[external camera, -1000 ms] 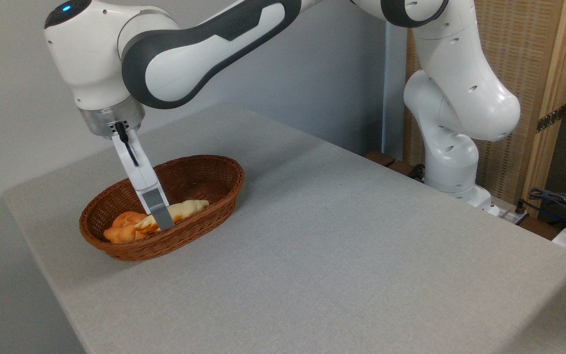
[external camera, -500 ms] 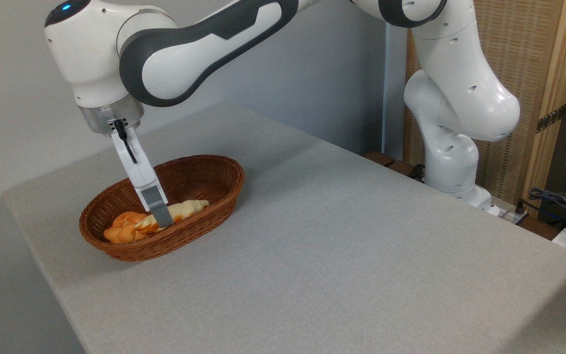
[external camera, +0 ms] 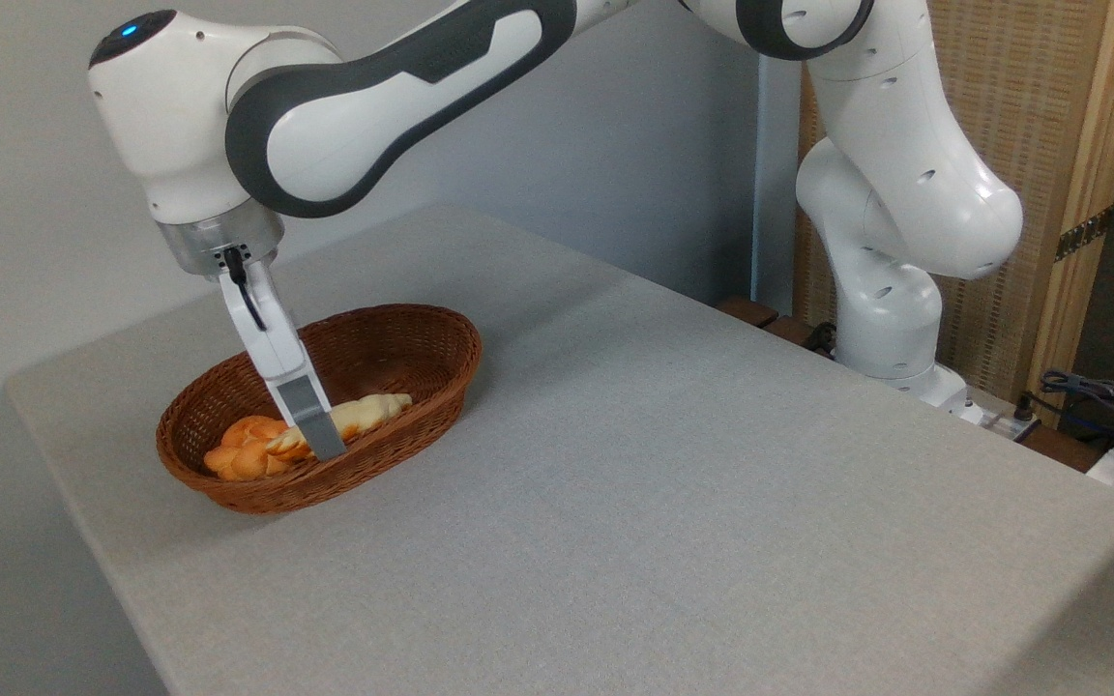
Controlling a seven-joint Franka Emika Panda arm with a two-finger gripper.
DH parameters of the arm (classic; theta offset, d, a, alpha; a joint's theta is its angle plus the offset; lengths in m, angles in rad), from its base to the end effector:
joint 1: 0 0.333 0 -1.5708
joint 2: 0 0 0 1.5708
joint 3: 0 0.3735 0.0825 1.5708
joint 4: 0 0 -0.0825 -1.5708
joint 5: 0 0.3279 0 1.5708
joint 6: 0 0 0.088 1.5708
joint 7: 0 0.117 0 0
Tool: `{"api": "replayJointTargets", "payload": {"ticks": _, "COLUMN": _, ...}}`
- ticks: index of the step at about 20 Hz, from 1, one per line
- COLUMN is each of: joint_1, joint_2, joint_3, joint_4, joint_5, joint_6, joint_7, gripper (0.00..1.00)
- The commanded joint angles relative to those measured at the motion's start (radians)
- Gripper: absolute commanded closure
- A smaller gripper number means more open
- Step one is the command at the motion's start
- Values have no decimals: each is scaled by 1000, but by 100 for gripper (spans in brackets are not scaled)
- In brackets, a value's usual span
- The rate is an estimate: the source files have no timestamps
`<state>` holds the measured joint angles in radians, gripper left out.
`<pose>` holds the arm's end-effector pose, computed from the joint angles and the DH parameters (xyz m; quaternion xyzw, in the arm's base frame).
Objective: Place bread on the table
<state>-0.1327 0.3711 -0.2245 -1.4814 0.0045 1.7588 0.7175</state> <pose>0.5943 -0.1953 0.5192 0.8603 -0.5066 -0.0347 0.0454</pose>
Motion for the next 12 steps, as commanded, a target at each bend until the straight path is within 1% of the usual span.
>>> {"api": "replayJointTargets", "payload": {"ticks": 1, "joint_1": -5, "joint_2": 9, "joint_3": 2, "joint_4": 1, "joint_5": 9, "joint_6": 7, "joint_7": -16, "gripper": 72}}
{"api": "replayJointTargets", "payload": {"ticks": 6, "joint_1": -7, "joint_2": 8, "joint_3": -3, "joint_4": 4, "joint_5": 8, "joint_6": 7, "joint_7": -16, "gripper": 79}}
{"api": "replayJointTargets", "payload": {"ticks": 7, "joint_1": -7, "joint_2": 8, "joint_3": -10, "joint_4": 4, "joint_5": 8, "joint_6": 7, "joint_7": -16, "gripper": 81}}
{"api": "replayJointTargets", "payload": {"ticks": 8, "joint_1": -7, "joint_2": 8, "joint_3": -12, "joint_4": 4, "joint_5": 8, "joint_6": 7, "joint_7": -16, "gripper": 86}}
{"api": "replayJointTargets", "payload": {"ticks": 10, "joint_1": -7, "joint_2": 0, "joint_3": -12, "joint_4": 4, "joint_5": 8, "joint_6": 7, "joint_7": -16, "gripper": 90}}
{"api": "replayJointTargets", "payload": {"ticks": 12, "joint_1": -5, "joint_2": -6, "joint_3": -12, "joint_4": 6, "joint_5": 8, "joint_6": 7, "joint_7": -16, "gripper": 91}}
